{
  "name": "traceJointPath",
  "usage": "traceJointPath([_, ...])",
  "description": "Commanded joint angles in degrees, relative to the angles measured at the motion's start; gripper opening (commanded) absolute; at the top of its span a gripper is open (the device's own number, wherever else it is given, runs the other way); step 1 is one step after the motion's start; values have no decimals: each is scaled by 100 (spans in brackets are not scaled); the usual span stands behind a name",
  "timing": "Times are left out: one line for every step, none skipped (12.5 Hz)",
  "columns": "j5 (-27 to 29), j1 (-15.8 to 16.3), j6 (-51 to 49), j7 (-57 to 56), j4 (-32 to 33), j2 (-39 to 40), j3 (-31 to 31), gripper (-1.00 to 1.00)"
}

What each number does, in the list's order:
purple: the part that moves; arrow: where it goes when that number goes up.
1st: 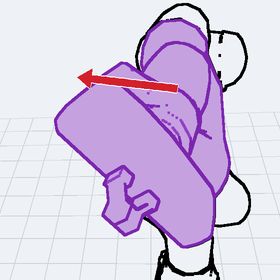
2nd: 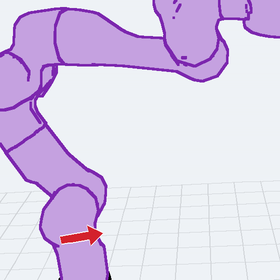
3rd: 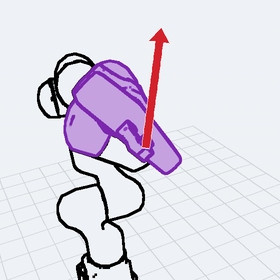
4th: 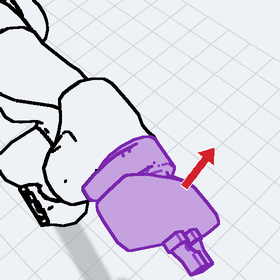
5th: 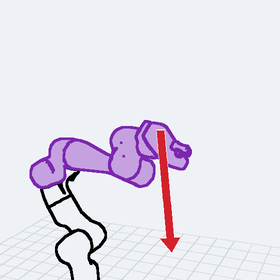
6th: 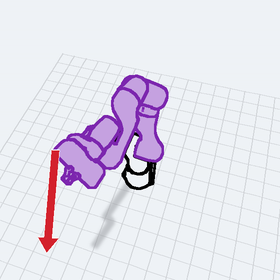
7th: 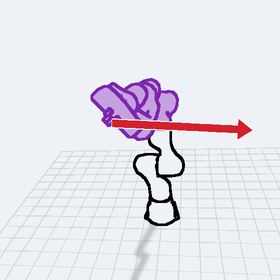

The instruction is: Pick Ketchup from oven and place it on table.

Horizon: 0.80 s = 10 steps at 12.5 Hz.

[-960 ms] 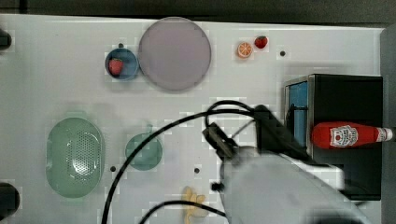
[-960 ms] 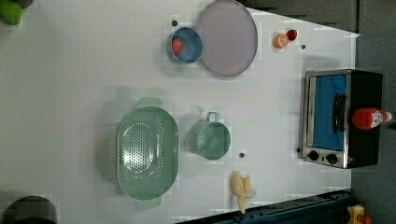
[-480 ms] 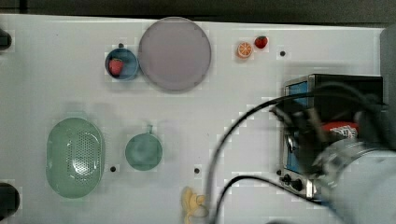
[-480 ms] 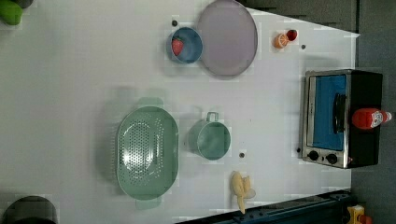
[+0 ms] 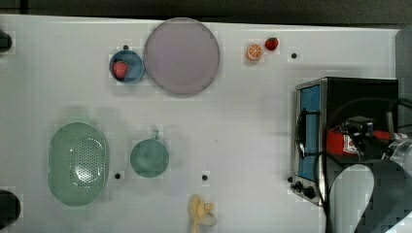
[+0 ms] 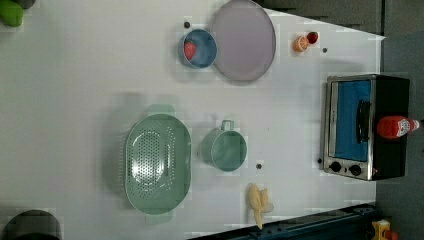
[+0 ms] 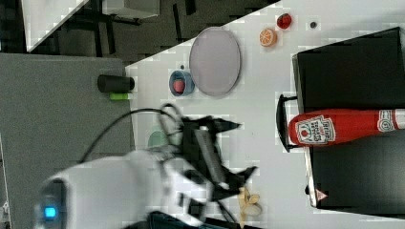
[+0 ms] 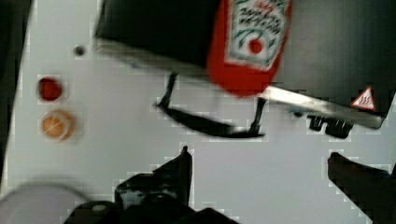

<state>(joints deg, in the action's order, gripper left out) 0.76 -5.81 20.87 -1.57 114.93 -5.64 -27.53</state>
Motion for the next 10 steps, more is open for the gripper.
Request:
traceJointPath([-59,46,672,128,-150,190,-182,100])
traceJointPath([-51,43,887,128,-164,403,-301,100])
traceJointPath([-27,38,1075,129,-192,630,-415,100])
traceJointPath([23,33,1243,132,-231,856,-508,100])
traceJointPath([91,23,1376,143,-283,1076,-575,100])
traceJointPath([221,7,1416,206,-348,1290,-620,100])
traceJointPath([439,-19,1397,336,-406,1491,-673,100])
traceJointPath([662,-48,1374,444,-445,1680,-714,100])
traceJointPath([757,-74,1375,447,-459,1856,-742,100])
traceJointPath([800,-91,1387,447,-468,1995,-751,100])
